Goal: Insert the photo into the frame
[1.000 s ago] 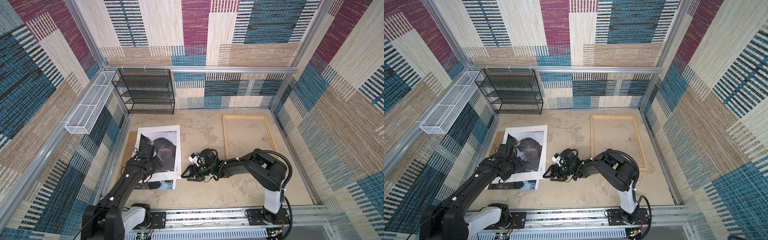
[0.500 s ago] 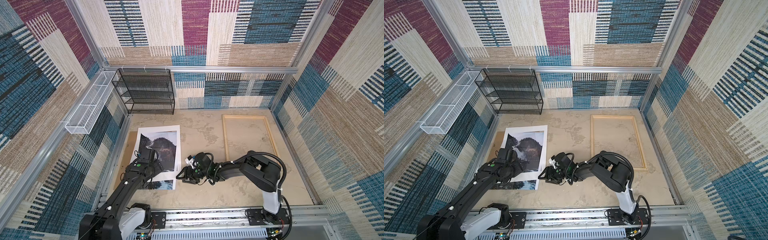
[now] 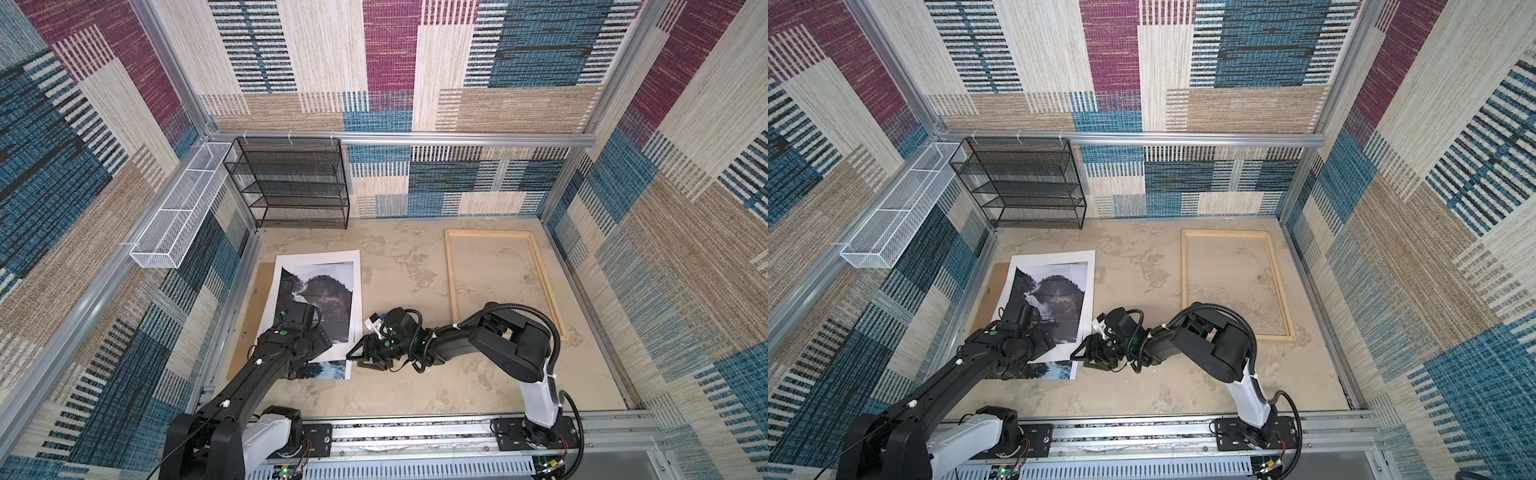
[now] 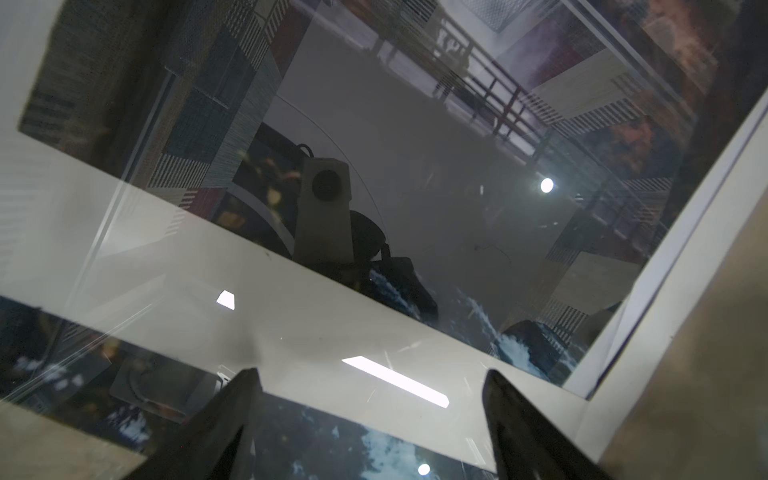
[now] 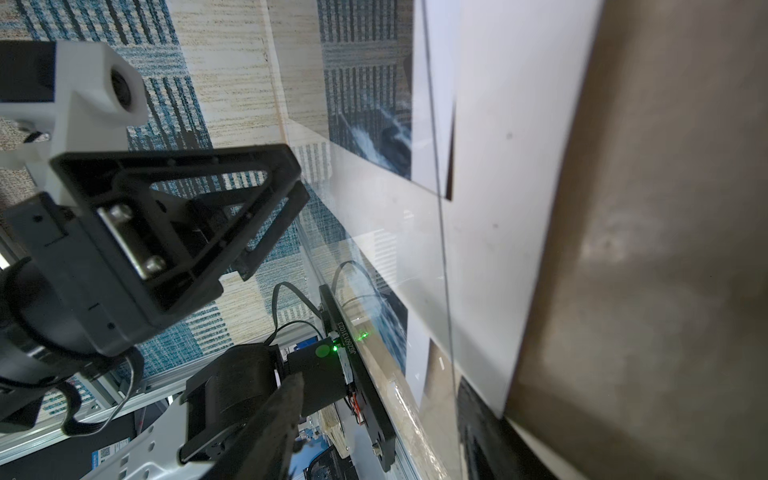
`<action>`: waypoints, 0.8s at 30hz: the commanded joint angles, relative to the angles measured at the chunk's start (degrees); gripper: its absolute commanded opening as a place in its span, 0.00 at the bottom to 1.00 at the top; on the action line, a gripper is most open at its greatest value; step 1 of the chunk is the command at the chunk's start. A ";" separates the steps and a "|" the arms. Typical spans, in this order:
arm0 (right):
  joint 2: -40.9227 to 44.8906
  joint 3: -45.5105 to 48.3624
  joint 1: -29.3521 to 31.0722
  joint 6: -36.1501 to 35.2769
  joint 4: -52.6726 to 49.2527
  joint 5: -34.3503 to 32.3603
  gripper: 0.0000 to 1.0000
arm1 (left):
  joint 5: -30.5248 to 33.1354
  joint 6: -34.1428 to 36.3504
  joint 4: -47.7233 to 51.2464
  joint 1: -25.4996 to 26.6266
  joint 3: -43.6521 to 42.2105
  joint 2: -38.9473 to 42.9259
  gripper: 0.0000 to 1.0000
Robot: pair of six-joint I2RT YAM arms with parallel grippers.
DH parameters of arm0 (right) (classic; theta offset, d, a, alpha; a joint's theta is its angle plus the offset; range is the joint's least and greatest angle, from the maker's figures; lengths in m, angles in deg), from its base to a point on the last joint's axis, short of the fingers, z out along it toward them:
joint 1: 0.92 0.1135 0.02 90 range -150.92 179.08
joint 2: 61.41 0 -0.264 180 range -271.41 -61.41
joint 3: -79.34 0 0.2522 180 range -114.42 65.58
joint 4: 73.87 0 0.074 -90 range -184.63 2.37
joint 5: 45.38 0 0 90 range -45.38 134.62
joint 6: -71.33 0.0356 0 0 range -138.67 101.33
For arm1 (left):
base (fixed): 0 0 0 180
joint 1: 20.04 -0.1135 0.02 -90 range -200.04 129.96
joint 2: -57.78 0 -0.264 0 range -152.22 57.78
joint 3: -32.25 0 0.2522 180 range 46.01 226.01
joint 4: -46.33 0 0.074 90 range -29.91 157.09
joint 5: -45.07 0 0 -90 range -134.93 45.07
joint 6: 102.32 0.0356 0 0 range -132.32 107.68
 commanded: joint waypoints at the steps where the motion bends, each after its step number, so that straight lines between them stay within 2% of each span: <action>1: -1.16 0.40 0.20 1.30 -1.55 0.59 0.56 | -1.83 -1.07 -1.78 0.24 -0.42 -0.77 0.86; 7: -1.40 1.01 0.16 1.78 0.13 1.08 0.50 | -2.38 -1.51 -2.78 0.83 -1.33 -1.35 0.86; 15: -0.44 1.29 0.15 0.72 1.11 1.26 0.36 | -2.41 -1.95 -3.19 1.38 -1.95 -1.25 0.86; 24: 2.03 -0.41 0.38 -3.07 -2.27 -0.06 0.31 | -2.54 -1.97 -3.55 1.65 -2.31 -1.00 0.86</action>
